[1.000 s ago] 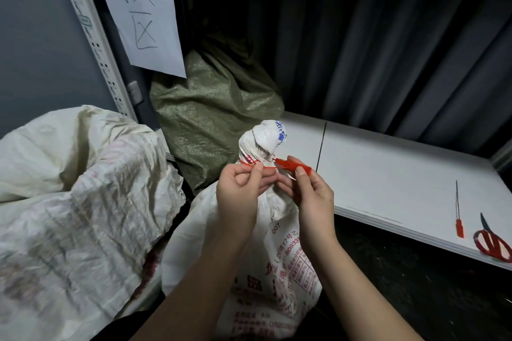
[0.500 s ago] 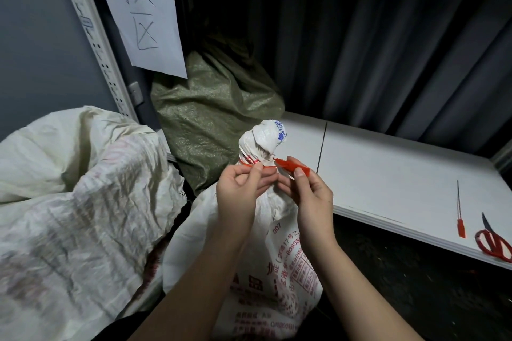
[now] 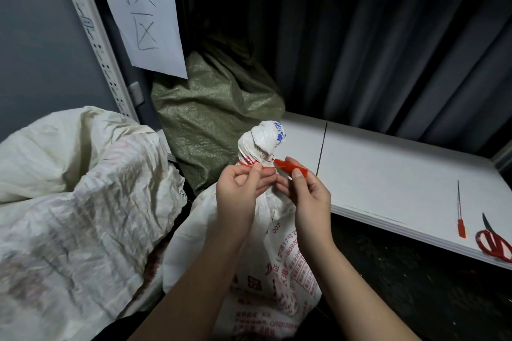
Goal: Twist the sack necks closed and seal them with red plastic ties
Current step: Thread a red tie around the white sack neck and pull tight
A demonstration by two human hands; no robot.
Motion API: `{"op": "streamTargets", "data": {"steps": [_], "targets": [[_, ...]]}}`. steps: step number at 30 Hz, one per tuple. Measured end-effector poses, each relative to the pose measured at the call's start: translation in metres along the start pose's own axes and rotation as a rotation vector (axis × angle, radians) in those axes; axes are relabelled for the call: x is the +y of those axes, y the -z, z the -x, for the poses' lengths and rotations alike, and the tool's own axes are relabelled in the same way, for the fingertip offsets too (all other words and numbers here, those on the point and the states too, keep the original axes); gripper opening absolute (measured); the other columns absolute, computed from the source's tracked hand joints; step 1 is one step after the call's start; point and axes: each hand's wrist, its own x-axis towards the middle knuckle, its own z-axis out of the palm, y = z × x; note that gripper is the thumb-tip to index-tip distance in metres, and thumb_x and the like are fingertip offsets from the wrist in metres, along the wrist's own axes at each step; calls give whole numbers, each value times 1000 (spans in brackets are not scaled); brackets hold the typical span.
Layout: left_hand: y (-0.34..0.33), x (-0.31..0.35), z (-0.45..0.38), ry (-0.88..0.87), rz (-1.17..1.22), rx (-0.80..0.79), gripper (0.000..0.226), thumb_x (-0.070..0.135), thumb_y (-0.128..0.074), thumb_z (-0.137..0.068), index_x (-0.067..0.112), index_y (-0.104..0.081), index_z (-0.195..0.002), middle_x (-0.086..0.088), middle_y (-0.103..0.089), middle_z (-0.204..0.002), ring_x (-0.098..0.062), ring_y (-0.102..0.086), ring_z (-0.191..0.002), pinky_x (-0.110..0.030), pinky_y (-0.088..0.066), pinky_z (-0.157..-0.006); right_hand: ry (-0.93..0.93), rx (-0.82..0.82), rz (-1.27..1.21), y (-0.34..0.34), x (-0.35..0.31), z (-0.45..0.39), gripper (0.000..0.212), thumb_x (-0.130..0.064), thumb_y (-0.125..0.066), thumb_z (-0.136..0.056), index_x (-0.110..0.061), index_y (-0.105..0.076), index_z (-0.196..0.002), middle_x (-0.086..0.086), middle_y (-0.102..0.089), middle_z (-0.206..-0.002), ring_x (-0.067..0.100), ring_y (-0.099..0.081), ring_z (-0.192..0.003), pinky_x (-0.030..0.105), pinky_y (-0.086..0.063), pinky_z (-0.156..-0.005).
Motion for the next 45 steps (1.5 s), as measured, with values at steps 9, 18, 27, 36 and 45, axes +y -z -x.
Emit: {"op": "streamTargets", "data": {"steps": [9,18,27,36,45], "targets": [[-1,1,3,-21,-7,16,11,4,-54,-94,1,-52,-84,-19,-72,-82,-22,-73,-71,-22,-56,-63,37,-5,69,0,0,2,24,-7,-44,-98,-11,-62,-114,4,-72,-101,21,-67,-93,26,-55,-83],[-1,2,6,24,-1,-8,13,6,-54,-94,0,-54,-83,-17,-72,-82,-19,-73,-70,-20,-56,-64,-78,35,-128,0,1,-1,31,-23,-40,-101,-7,-65,-110,12,-70,-109,22,-69,-98,28,-55,-88],[-2,-3,5,71,-89,-8,20,7,-56,-93,3,-56,-73,0,-64,-55,-6,-59,-49,-15,-50,-53,-208,30,-290,-8,13,1,13,-16,-53,-95,-12,-62,-104,7,-69,-93,14,-64,-83,19,-51,-70],[-3,-7,3,106,-47,8,26,6,-55,-93,7,-51,-67,0,-53,-52,-3,-47,-42,-13,-43,-45,-158,136,-162,-9,14,1,16,-20,-56,-94,-10,-68,-95,10,-63,-84,11,-56,-65,17,-45,-52],[0,-8,2,77,-58,-16,28,7,-54,-94,8,-53,-66,0,-55,-53,-4,-49,-44,-13,-46,-48,-100,145,-129,-11,26,2,14,-15,-56,-93,-4,-65,-91,13,-54,-78,14,-43,-63,21,-37,-56]]}}
